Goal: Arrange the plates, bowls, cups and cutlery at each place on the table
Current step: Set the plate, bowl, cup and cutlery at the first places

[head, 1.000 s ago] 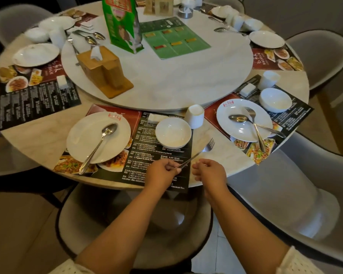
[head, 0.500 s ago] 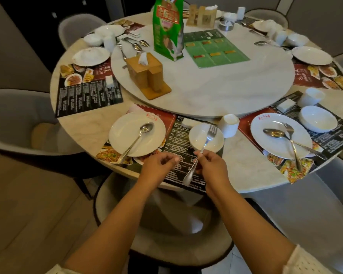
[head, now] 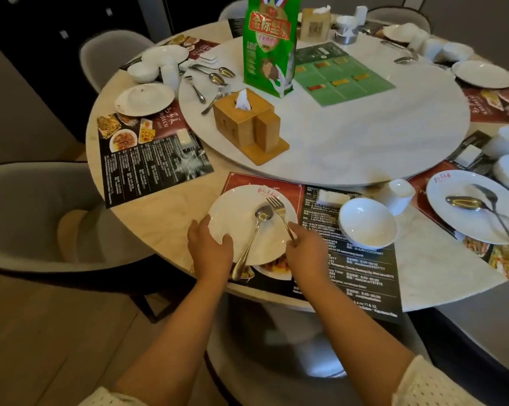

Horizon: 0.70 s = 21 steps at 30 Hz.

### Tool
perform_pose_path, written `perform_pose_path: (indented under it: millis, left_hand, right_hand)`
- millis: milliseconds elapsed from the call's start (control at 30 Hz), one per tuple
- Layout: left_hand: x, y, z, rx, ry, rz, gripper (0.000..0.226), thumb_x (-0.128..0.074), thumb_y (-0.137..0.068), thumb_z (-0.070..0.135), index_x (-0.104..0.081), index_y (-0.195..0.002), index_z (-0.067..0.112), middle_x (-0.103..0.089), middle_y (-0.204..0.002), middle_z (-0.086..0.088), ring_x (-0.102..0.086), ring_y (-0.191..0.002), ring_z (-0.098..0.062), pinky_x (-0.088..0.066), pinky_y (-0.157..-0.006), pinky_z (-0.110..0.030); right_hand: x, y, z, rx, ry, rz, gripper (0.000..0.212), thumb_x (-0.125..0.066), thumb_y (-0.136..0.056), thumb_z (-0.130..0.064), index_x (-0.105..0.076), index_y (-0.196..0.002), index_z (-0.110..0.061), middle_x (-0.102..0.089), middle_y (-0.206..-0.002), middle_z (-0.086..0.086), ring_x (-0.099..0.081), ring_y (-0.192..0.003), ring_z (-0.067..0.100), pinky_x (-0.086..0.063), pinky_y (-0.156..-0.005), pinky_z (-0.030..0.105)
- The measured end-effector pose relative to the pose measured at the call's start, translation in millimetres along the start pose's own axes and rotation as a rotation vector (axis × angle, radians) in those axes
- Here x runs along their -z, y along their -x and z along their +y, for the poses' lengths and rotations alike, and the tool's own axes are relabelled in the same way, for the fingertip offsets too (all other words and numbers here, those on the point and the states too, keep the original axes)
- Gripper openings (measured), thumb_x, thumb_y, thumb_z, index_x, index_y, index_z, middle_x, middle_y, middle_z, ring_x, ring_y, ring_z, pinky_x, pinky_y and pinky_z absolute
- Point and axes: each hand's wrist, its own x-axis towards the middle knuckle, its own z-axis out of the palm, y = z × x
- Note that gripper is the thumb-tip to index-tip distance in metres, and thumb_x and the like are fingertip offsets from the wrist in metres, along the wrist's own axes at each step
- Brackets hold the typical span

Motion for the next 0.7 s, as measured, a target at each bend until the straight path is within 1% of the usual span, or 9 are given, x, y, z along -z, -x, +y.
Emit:
perform_pose_path:
  millis: [67,133,200,267,367,467,567,700]
  left_hand:
    - [1.7,-10.1,-4.1,-0.001,0.056,-0.051,0.055,-0.059,-0.09,0.014,-0.039,-0.142,0.013,-0.036,-0.149,-0.01,-0.035,-0.136,-0.028,-0.037,-0.11,-0.047]
    - [2.8,-15.2,-4.8,0.008,0.112,-0.076,0.054,-0.058,-0.09,0.014,-0.04,-0.142,0.014,-0.043,-0.143,-0.008,-0.043,-0.131,-0.026,-0.042,-0.106,-0.045]
    - [2.9,-17.0,-4.2,0.023,0.135,-0.077,0.055,-0.058,-0.091,0.013,-0.04,-0.142,0.015,-0.043,-0.143,-0.007,-0.043,-0.13,-0.025,-0.041,-0.104,-0.038]
    - [2.9,-17.9,-3.3,0.03,0.148,-0.08,0.054,-0.058,-0.091,0.013,-0.039,-0.142,0.015,-0.04,-0.145,-0.007,-0.042,-0.131,-0.026,-0.04,-0.101,-0.033]
    - [3.5,-18.8,-2.9,0.04,0.161,-0.092,0.053,-0.058,-0.092,0.013,-0.04,-0.141,0.016,-0.038,-0.146,-0.007,-0.042,-0.131,-0.025,-0.039,-0.099,-0.031]
    - [5.0,-18.2,-3.7,0.034,0.17,-0.102,0.051,-0.057,-0.092,0.013,-0.041,-0.14,0.016,-0.038,-0.146,-0.005,-0.042,-0.131,-0.023,-0.038,-0.097,-0.028]
    - [5.8,-18.3,-3.9,0.026,0.173,-0.113,0.05,-0.057,-0.092,0.012,-0.042,-0.139,0.018,-0.037,-0.146,-0.004,-0.041,-0.131,-0.023,-0.04,-0.097,-0.029]
    - [5.6,-18.5,-4.0,0.006,0.17,-0.136,0.048,-0.058,-0.091,0.011,-0.043,-0.137,0.019,-0.034,-0.146,-0.005,-0.04,-0.132,-0.023,-0.041,-0.102,-0.033]
  right_hand:
    - [-7.3,-3.0,-4.4,-0.008,0.05,0.014,0.043,-0.05,-0.093,-0.003,-0.055,-0.133,-0.016,-0.06,-0.118,0.015,-0.06,-0.101,0.027,-0.054,-0.088,0.039]
    - [-13.3,-3.7,-6.7,-0.016,0.086,0.039,0.042,-0.049,-0.093,-0.002,-0.055,-0.133,-0.016,-0.058,-0.119,0.014,-0.058,-0.103,0.027,-0.052,-0.088,0.034]
    - [-17.6,-3.5,-8.0,-0.021,0.124,0.072,0.042,-0.048,-0.094,-0.002,-0.055,-0.133,-0.015,-0.054,-0.121,0.014,-0.055,-0.105,0.026,-0.047,-0.088,0.029]
    - [-20.8,-3.8,-10.9,-0.025,0.146,0.088,0.041,-0.046,-0.095,-0.002,-0.054,-0.134,-0.015,-0.049,-0.123,0.014,-0.053,-0.104,0.026,-0.044,-0.088,0.027]
    - [-25.8,-5.6,-15.7,-0.035,0.171,0.095,0.042,-0.045,-0.096,-0.003,-0.054,-0.134,-0.017,-0.046,-0.125,0.014,-0.055,-0.102,0.028,-0.047,-0.087,0.031]
    - [-32.5,-5.5,-17.7,-0.05,0.233,0.094,0.04,-0.046,-0.096,-0.008,-0.056,-0.132,-0.022,-0.047,-0.125,0.012,-0.057,-0.102,0.028,-0.051,-0.084,0.034]
    - [-39.3,-3.7,-17.4,-0.057,0.269,0.106,0.039,-0.047,-0.096,-0.011,-0.058,-0.131,-0.025,-0.047,-0.124,0.011,-0.055,-0.106,0.027,-0.053,-0.082,0.035]
    - [-44.0,-1.1,-16.6,-0.045,0.305,0.112,0.039,-0.047,-0.096,-0.012,-0.057,-0.132,-0.026,-0.047,-0.124,0.01,-0.049,-0.113,0.027,-0.055,-0.079,0.04]
